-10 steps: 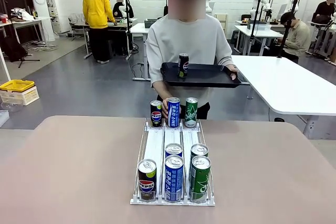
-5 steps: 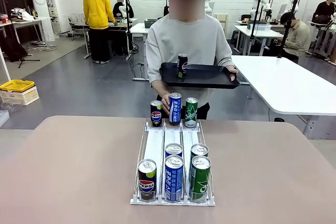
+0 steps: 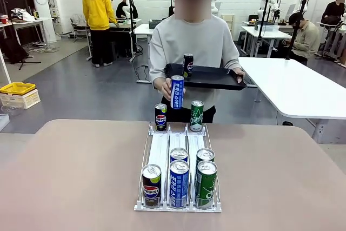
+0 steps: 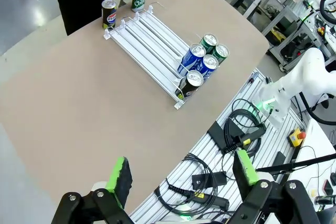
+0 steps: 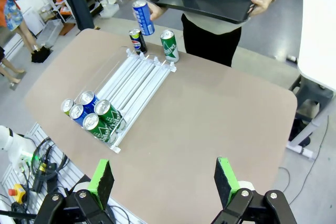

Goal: Retrieve and hand over the desired beverage to the person.
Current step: Pick up another can of the same type that the person held from the Automatic Can Dispenser.

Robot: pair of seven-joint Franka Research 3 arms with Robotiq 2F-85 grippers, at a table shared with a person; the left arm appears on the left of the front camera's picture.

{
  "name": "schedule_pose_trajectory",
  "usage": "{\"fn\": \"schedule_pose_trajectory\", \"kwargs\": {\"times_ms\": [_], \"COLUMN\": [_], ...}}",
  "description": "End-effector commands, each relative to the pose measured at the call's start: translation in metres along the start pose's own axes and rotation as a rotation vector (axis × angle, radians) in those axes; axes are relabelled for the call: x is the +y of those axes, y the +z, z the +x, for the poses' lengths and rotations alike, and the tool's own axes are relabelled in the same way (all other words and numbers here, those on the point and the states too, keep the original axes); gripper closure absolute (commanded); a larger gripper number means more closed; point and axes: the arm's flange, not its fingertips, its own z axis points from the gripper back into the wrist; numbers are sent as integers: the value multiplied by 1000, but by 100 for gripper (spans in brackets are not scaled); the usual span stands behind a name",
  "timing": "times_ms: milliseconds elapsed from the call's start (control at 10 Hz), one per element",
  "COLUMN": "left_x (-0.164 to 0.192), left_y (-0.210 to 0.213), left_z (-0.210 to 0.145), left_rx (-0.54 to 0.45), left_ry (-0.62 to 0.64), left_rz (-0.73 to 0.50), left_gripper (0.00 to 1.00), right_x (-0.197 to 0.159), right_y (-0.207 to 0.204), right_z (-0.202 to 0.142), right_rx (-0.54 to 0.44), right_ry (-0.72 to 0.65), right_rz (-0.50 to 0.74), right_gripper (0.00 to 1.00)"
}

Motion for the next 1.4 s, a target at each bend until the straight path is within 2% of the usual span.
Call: {"fn": "schedule_pose_trajectory", "kwargs": {"times_ms": [0, 1300], "left_x": [2, 2], "left_y": [1, 1], "left_z": [1, 1], "left_rx": [-4, -4], "left_ry": [-5, -5], "left_rz": [-13, -13], "left_gripper": [0, 0], "right_x": [0, 0], "right_y": [-2, -2], "right_z": [1, 1], "right_rx": [-6, -6], "right_ry": [6, 6], "right_rz": [21, 21], "right_gripper": [0, 0]}}
